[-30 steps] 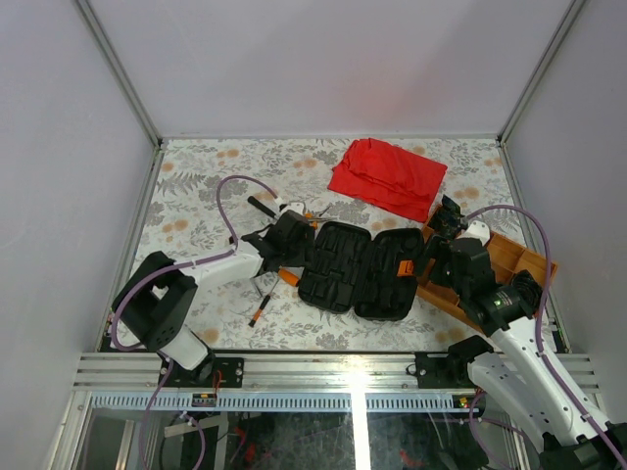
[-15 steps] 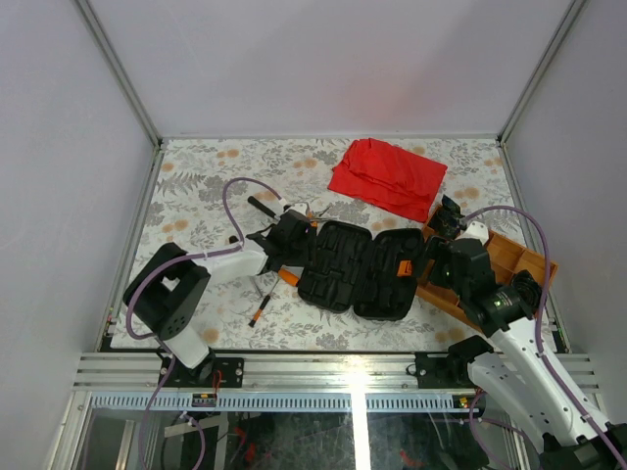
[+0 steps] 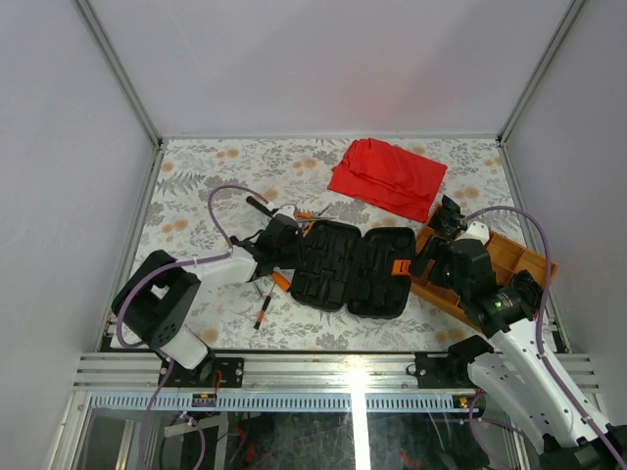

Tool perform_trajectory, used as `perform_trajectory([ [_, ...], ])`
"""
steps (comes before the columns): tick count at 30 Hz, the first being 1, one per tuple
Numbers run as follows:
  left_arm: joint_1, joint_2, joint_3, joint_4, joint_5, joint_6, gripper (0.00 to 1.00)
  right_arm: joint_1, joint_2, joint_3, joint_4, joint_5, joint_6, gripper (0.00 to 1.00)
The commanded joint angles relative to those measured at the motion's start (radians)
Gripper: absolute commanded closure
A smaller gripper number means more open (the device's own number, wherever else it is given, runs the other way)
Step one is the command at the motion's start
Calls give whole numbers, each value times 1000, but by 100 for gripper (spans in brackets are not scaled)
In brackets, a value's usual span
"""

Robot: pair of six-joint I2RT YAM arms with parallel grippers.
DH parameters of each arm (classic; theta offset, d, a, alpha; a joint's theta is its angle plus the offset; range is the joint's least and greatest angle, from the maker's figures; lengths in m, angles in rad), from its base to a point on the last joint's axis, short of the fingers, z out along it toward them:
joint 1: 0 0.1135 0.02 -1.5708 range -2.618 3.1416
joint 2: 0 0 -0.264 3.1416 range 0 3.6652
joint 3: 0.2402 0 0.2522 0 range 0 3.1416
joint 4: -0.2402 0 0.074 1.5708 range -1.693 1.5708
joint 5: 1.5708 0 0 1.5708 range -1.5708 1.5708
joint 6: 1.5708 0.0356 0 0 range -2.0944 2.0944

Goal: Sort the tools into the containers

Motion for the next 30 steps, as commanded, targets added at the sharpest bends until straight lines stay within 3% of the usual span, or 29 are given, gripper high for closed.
perform_trajectory([
  [1, 22, -39, -63, -42, -46, -13, 74, 2, 4, 26, 27, 6, -15, 20],
  [20, 69, -211, -201, -72, -92, -96, 88, 2, 37, 24, 61, -15, -21, 19],
  [30, 73, -256, -233, -73, -88, -155, 93, 3, 122, 36, 138, -176, -54, 17],
])
